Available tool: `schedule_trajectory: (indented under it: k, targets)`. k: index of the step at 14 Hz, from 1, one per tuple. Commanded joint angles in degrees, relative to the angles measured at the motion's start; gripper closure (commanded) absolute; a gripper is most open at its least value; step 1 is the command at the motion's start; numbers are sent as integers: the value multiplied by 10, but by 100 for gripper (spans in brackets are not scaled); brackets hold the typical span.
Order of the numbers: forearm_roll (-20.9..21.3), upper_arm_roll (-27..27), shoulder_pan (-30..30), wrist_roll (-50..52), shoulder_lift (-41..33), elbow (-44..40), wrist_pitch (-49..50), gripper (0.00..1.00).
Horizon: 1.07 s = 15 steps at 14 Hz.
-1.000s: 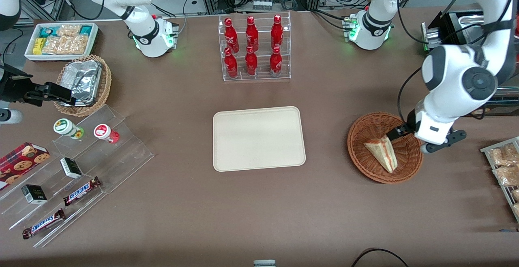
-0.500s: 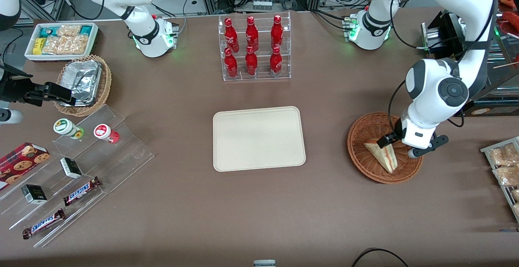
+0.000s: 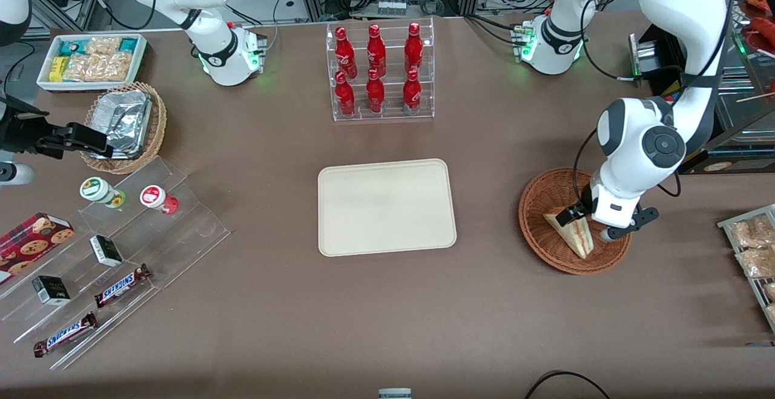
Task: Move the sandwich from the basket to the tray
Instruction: 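Close the left gripper on the sandwich and lift it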
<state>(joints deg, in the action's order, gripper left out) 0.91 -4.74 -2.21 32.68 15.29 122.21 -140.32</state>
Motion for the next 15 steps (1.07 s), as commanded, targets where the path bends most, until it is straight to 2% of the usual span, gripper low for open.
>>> schedule_trajectory:
  k: [1,4,5,6,9,11,12,15]
  targets:
    - [1,0,-3,12,8,1,-14,0]
    - [4,0,-3,12,14,1,-17,2]
    - [4,0,-3,12,20,1,-17,8]
    - [4,0,-3,12,21,1,-17,18]
    - [4,0,-3,12,21,0,-17,69]
    - [4,0,-3,10,20,-1,-16,92]
    - [4,0,-3,8,19,-2,-14,100]
    - [5,-1,-3,5,12,-10,-6,100]
